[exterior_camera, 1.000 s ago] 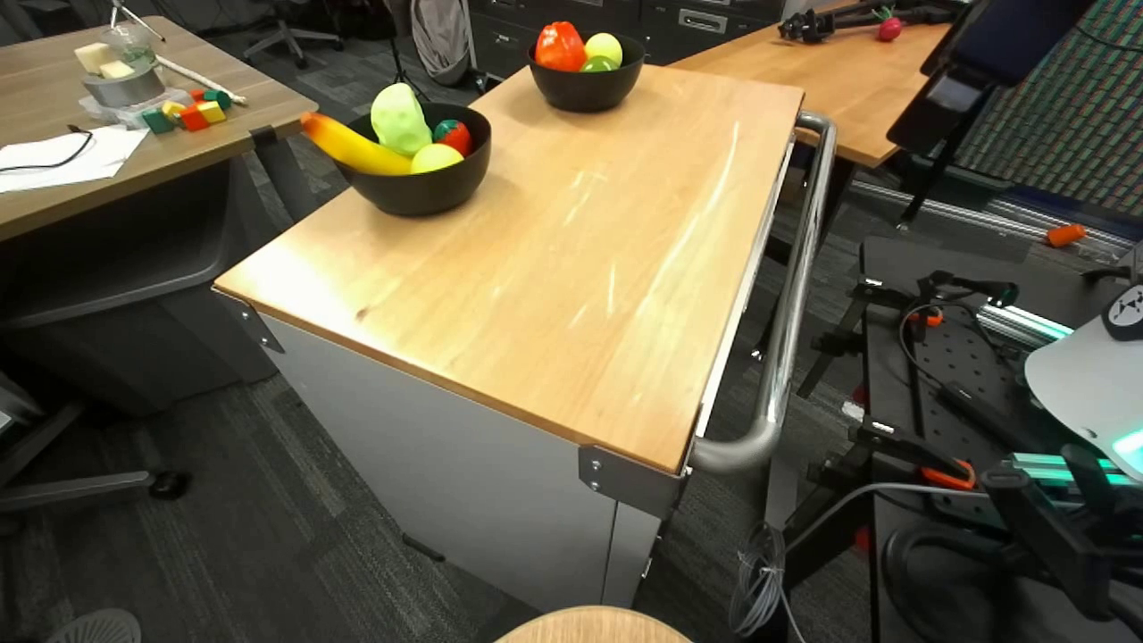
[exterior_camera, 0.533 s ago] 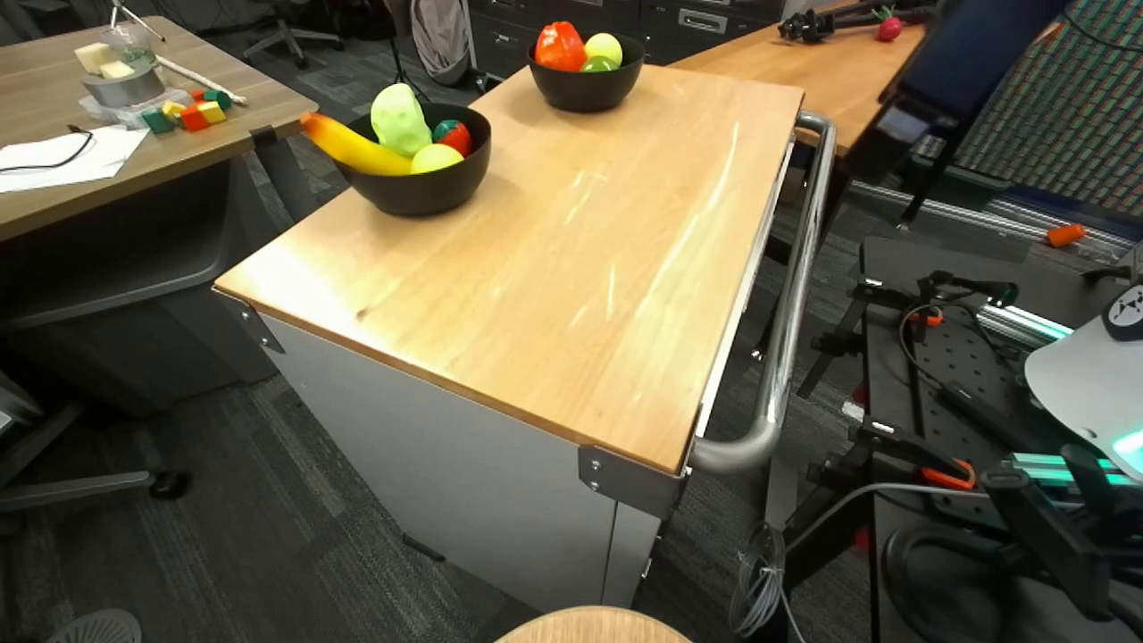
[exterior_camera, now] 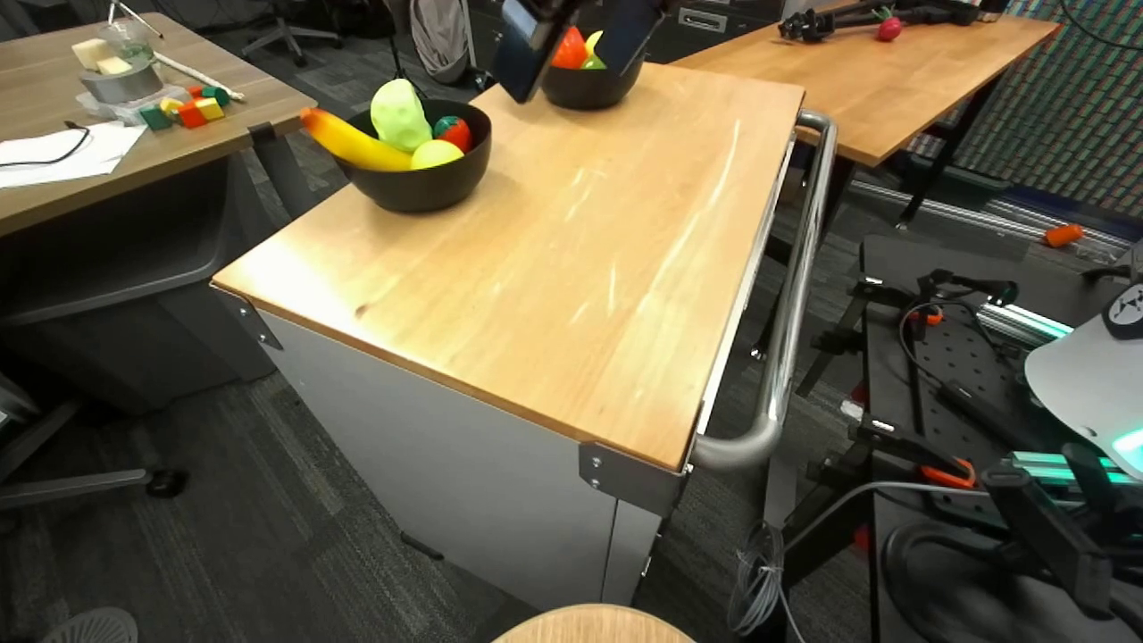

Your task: Remove the fruits and vegetables from the black bowls and place them on the countertop

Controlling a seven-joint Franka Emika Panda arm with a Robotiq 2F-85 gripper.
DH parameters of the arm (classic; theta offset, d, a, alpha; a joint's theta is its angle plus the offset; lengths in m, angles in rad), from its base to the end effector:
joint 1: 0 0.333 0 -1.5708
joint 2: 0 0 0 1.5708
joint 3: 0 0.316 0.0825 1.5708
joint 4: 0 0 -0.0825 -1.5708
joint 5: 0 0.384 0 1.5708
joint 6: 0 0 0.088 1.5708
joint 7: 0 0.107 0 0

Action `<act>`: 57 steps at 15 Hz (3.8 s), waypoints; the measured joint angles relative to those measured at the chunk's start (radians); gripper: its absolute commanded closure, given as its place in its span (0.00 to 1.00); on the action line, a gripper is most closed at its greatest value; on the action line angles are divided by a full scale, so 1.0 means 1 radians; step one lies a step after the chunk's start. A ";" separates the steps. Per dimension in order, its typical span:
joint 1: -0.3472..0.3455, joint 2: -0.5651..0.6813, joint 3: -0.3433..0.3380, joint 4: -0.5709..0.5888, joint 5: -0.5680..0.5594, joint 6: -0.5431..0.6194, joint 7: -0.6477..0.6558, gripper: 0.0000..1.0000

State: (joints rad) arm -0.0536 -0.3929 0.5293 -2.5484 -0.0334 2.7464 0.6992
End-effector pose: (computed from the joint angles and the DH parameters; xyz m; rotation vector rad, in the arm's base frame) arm 0.4055 0.2185 0.4485 -2.8982 0.2555 -0.8468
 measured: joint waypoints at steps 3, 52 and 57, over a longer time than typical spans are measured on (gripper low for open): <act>0.029 -0.013 -0.018 -0.009 0.000 -0.005 0.000 0.00; 0.221 0.788 -0.587 0.824 -0.125 -0.320 -0.060 0.91; 0.242 0.609 -0.546 0.700 -0.085 -0.463 -0.002 0.95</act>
State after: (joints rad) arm 0.1880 0.2157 -0.0169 -1.8487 -0.1185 2.2837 0.6973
